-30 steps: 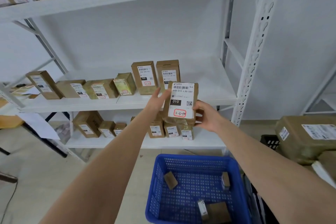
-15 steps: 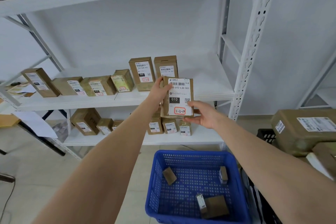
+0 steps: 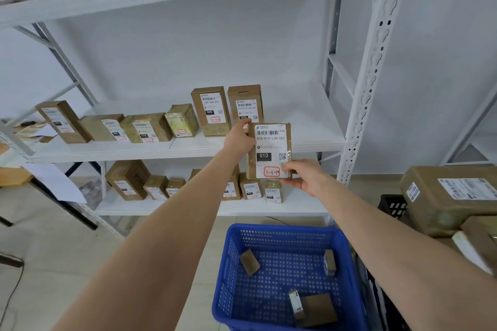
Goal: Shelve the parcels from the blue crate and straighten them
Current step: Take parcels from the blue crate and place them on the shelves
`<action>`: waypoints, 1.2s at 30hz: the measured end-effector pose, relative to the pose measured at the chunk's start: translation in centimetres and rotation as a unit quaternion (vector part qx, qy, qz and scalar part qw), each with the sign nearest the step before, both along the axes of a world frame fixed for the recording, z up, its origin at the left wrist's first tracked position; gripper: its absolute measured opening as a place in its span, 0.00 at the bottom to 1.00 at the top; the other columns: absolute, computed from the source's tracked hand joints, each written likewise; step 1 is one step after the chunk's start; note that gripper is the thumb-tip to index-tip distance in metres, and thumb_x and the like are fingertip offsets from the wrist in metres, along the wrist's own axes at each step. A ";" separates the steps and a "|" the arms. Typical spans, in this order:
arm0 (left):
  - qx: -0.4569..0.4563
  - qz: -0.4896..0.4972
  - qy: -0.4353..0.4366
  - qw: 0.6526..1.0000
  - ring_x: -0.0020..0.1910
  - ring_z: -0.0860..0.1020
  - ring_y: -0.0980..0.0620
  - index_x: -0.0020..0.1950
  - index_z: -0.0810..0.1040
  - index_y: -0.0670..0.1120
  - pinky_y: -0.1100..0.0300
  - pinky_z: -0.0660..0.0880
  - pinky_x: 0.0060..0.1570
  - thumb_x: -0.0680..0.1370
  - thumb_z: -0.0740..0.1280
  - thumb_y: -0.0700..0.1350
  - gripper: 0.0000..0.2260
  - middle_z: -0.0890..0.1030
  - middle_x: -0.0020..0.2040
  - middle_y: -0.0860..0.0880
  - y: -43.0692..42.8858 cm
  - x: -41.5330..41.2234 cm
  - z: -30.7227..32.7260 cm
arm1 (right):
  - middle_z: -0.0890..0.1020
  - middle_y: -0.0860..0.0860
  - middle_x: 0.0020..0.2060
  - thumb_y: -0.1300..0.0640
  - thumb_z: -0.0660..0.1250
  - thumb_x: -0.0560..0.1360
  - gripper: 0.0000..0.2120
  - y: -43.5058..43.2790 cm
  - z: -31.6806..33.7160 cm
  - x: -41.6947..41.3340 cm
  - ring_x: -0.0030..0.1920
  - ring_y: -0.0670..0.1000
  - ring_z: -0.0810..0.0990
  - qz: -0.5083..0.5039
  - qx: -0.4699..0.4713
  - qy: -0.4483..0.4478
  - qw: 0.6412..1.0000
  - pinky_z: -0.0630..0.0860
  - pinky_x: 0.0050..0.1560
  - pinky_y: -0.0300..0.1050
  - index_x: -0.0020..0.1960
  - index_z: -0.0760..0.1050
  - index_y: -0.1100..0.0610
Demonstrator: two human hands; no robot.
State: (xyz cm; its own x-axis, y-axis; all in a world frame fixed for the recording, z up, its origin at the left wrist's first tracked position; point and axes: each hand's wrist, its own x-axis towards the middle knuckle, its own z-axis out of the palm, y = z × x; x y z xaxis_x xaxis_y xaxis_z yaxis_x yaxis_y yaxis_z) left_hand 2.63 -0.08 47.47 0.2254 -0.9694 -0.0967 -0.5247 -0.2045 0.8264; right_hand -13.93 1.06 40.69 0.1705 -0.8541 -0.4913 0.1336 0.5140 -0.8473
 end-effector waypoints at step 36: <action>-0.098 -0.051 0.019 0.994 0.52 0.80 0.46 0.50 0.72 0.48 0.49 0.79 0.50 0.74 0.67 0.34 0.11 0.79 0.49 0.47 -22.5 -8.1 -3.9 | 0.82 0.50 0.56 0.73 0.60 0.73 0.26 -19.8 -4.9 -5.8 0.56 0.50 0.79 -0.206 -0.138 0.180 0.952 0.76 0.60 0.46 0.66 0.73 0.54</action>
State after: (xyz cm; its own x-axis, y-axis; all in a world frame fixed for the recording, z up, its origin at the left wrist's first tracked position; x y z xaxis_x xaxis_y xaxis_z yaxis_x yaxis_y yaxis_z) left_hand -5.44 -22.59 43.54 0.1256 -0.9880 0.0901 -0.5012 0.0152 0.8652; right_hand -19.71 -18.77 35.81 -0.3442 -0.9171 -0.2011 -0.0493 0.2315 -0.9716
